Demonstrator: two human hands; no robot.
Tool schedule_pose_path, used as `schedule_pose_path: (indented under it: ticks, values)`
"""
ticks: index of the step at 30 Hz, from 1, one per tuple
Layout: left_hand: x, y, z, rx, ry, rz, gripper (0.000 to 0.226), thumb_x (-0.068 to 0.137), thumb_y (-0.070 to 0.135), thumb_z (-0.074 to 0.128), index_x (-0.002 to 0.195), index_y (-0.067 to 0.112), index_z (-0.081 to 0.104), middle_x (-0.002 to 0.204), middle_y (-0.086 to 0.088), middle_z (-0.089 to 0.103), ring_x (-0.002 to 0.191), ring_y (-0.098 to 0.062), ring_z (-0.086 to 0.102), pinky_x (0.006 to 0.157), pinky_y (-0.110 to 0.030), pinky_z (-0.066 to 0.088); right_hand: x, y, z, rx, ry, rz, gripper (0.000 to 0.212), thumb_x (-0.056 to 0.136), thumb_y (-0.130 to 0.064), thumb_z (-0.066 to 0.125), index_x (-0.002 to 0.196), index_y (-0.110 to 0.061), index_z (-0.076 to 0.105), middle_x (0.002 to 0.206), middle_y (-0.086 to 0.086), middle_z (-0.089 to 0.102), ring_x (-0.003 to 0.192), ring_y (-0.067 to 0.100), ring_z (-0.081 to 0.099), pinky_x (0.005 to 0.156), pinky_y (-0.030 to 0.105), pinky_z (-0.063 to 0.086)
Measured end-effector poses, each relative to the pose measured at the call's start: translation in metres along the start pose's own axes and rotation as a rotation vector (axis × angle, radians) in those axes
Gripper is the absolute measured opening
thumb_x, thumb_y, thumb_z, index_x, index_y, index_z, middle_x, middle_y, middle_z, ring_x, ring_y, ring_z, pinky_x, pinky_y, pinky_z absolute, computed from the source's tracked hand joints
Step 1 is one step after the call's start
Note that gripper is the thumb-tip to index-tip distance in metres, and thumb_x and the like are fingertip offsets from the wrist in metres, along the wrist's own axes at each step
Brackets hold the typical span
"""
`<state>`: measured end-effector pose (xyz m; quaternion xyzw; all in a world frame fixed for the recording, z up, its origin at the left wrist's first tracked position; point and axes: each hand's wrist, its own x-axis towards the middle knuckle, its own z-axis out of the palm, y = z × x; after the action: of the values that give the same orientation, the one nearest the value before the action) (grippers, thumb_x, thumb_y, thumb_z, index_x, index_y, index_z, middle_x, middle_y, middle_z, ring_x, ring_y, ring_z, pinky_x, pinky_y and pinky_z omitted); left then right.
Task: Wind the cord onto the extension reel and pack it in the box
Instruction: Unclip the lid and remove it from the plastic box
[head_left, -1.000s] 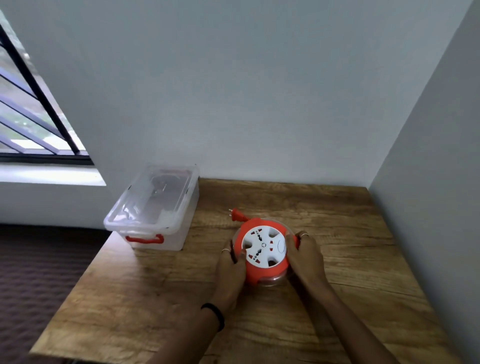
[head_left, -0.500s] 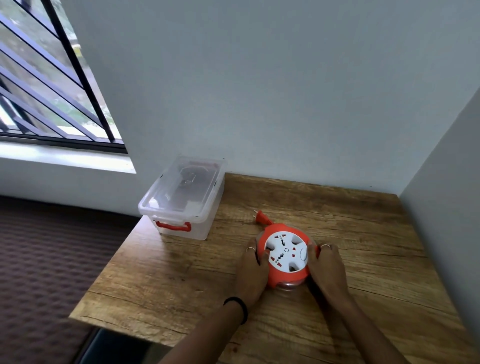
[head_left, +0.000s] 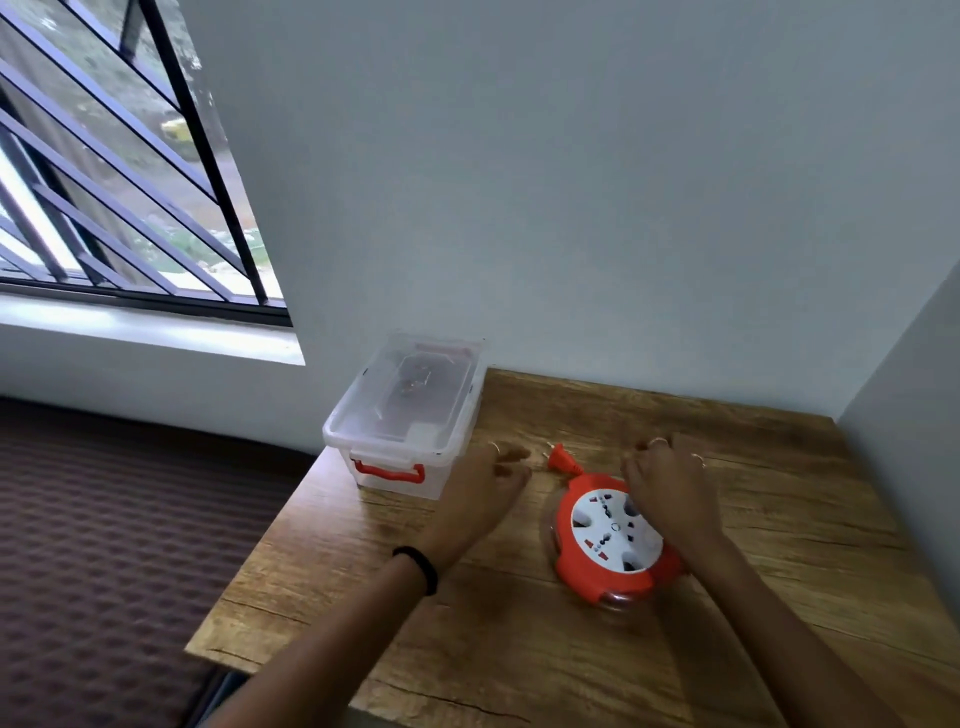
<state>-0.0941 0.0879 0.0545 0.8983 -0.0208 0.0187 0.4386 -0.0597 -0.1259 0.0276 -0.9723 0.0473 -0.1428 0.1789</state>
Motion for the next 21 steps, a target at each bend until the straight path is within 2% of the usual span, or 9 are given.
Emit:
schedule_pose_path:
  ticks: [3, 5, 7, 10, 13, 16, 17, 20, 21]
  values:
    - [0.013, -0.002, -0.049, -0.017, 0.124, 0.102, 0.025, 0.091, 0.017, 0.062, 0.115, 0.012, 0.066, 0.112, 0.002, 0.068, 0.091, -0.001, 0.062, 0.074, -0.005, 0.045, 0.019, -0.039, -0.003, 0.104, -0.032, -0.06, 0.036, 0.095, -0.031, 0.05, 0.114, -0.003, 0.064, 0.12, 0.015, 0.055, 0.103, 0.035, 0.06, 0.088, 0.043, 0.048]
    - [0.026, -0.011, -0.078, -0.028, 0.207, 0.11, 0.022, 0.09, 0.015, 0.062, 0.112, 0.012, 0.068, 0.107, 0.005, 0.068, 0.084, 0.004, 0.06, 0.069, -0.001, 0.045, 0.028, -0.068, -0.001, 0.148, -0.056, -0.09, 0.038, 0.095, -0.032, 0.051, 0.114, -0.002, 0.064, 0.12, 0.016, 0.055, 0.11, 0.036, 0.056, 0.092, 0.041, 0.045]
    - [0.038, -0.027, -0.103, -0.022, 0.277, 0.086, 0.022, 0.09, 0.014, 0.062, 0.111, 0.014, 0.068, 0.106, 0.006, 0.068, 0.085, 0.0, 0.061, 0.07, -0.001, 0.044, 0.031, -0.094, 0.004, 0.206, -0.056, -0.142, 0.037, 0.095, -0.032, 0.052, 0.114, -0.003, 0.064, 0.119, 0.015, 0.056, 0.11, 0.034, 0.056, 0.092, 0.038, 0.044]
    - [0.049, -0.055, -0.135, -0.063, 0.343, 0.004, 0.024, 0.09, 0.015, 0.061, 0.114, 0.012, 0.066, 0.107, 0.002, 0.069, 0.092, -0.008, 0.064, 0.074, -0.008, 0.044, 0.029, -0.131, 0.014, 0.269, -0.055, -0.224, 0.034, 0.093, -0.029, 0.056, 0.11, -0.002, 0.064, 0.114, 0.017, 0.057, 0.103, 0.036, 0.059, 0.09, 0.041, 0.047]
    - [0.048, -0.087, -0.153, -0.156, 0.366, -0.094, 0.031, 0.094, 0.026, 0.057, 0.12, 0.01, 0.061, 0.108, -0.002, 0.067, 0.099, -0.012, 0.063, 0.08, -0.019, 0.047, 0.02, -0.158, 0.025, 0.251, -0.07, -0.408, 0.036, 0.092, -0.035, 0.055, 0.113, -0.007, 0.065, 0.117, 0.014, 0.06, 0.103, 0.033, 0.061, 0.09, 0.043, 0.048]
    - [0.038, -0.122, -0.151, -0.23, 0.399, -0.136, 0.034, 0.097, 0.034, 0.049, 0.117, 0.008, 0.058, 0.104, -0.002, 0.066, 0.093, -0.011, 0.063, 0.071, -0.008, 0.046, 0.009, -0.168, 0.039, 0.143, -0.04, -0.68, 0.048, 0.091, -0.049, 0.046, 0.117, -0.014, 0.066, 0.127, 0.007, 0.062, 0.115, 0.025, 0.059, 0.1, 0.042, 0.044]
    - [0.032, -0.133, -0.146, -0.273, 0.417, -0.163, 0.032, 0.098, 0.036, 0.047, 0.113, 0.01, 0.059, 0.101, -0.002, 0.066, 0.09, -0.011, 0.063, 0.071, -0.011, 0.048, 0.007, -0.169, 0.045, 0.105, -0.029, -0.754, 0.049, 0.091, -0.05, 0.045, 0.117, -0.014, 0.067, 0.127, 0.006, 0.063, 0.117, 0.022, 0.059, 0.102, 0.04, 0.042]
    - [0.011, -0.16, -0.125, -0.422, 0.438, -0.271, 0.021, 0.099, 0.038, 0.044, 0.098, 0.021, 0.057, 0.096, -0.001, 0.065, 0.093, -0.019, 0.063, 0.086, -0.042, 0.053, -0.001, -0.17, 0.06, 0.031, -0.031, -0.9, 0.049, 0.091, -0.048, 0.047, 0.116, -0.011, 0.068, 0.125, 0.007, 0.065, 0.117, 0.02, 0.06, 0.104, 0.043, 0.043]
    - [0.004, -0.162, -0.119, -0.465, 0.406, -0.293, 0.017, 0.099, 0.035, 0.043, 0.096, 0.024, 0.056, 0.096, -0.001, 0.064, 0.094, -0.019, 0.063, 0.088, -0.046, 0.052, -0.004, -0.169, 0.065, 0.015, -0.039, -0.929, 0.05, 0.091, -0.047, 0.047, 0.118, -0.01, 0.068, 0.126, 0.008, 0.064, 0.117, 0.021, 0.06, 0.104, 0.044, 0.043]
